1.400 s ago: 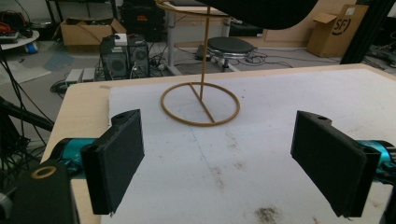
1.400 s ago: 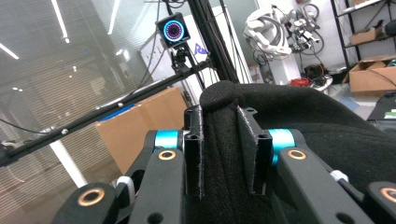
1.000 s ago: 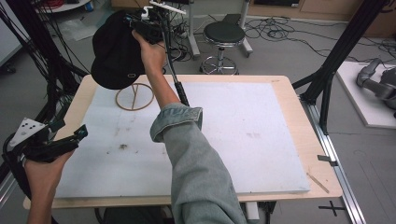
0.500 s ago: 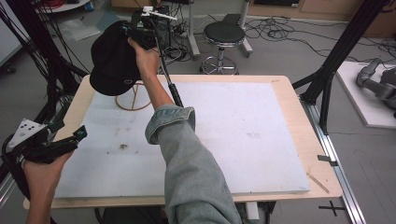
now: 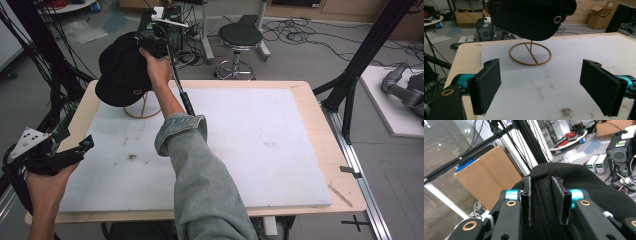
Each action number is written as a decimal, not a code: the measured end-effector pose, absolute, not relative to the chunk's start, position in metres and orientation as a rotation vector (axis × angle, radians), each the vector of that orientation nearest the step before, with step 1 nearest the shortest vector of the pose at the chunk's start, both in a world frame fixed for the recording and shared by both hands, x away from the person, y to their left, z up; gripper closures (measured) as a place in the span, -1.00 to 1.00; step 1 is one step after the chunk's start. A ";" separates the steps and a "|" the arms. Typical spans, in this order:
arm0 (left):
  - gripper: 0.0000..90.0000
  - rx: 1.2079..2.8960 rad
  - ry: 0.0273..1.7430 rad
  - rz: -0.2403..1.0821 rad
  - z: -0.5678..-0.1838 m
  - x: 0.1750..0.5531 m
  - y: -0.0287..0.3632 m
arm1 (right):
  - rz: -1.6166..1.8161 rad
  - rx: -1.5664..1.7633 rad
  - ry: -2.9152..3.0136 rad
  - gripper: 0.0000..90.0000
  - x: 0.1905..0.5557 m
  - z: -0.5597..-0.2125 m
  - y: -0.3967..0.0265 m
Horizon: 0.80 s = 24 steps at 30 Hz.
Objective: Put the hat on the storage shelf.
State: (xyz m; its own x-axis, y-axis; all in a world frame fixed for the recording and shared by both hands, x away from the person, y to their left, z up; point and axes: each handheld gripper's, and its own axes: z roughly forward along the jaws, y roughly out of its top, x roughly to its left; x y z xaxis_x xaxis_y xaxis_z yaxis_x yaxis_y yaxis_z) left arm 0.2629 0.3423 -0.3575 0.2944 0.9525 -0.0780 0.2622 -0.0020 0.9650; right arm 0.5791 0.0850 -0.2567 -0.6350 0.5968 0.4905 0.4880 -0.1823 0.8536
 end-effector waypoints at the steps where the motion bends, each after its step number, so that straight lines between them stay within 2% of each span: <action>1: -0.61 1.499 1.174 0.815 -0.358 0.263 0.342 | 1.973 1.313 1.952 0.53 0.580 -0.258 0.085; 5: -0.61 1.503 1.170 0.810 -0.358 0.264 0.340 | 1.951 1.307 1.976 0.44 0.581 -0.260 0.085; 8: -0.61 1.503 1.165 0.808 -0.357 0.265 0.339 | 1.931 1.311 1.973 0.25 0.580 -0.261 0.083; 15: -0.61 1.504 1.152 0.801 -0.356 0.268 0.336 | 1.910 1.307 1.942 0.15 0.579 -0.260 0.071; 24: -0.61 1.520 1.107 0.774 -0.353 0.284 0.320 | 1.831 1.318 1.886 0.01 0.572 -0.258 0.018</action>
State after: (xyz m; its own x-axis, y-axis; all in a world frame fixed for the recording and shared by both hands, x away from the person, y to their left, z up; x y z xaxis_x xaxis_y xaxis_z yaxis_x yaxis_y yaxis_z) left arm 0.2839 0.3197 -0.3534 0.3618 0.9292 -0.0759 0.2478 -0.0173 0.9687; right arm 0.5722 0.0185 -0.2580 -0.5820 0.6936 0.4245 0.4447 -0.1655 0.8802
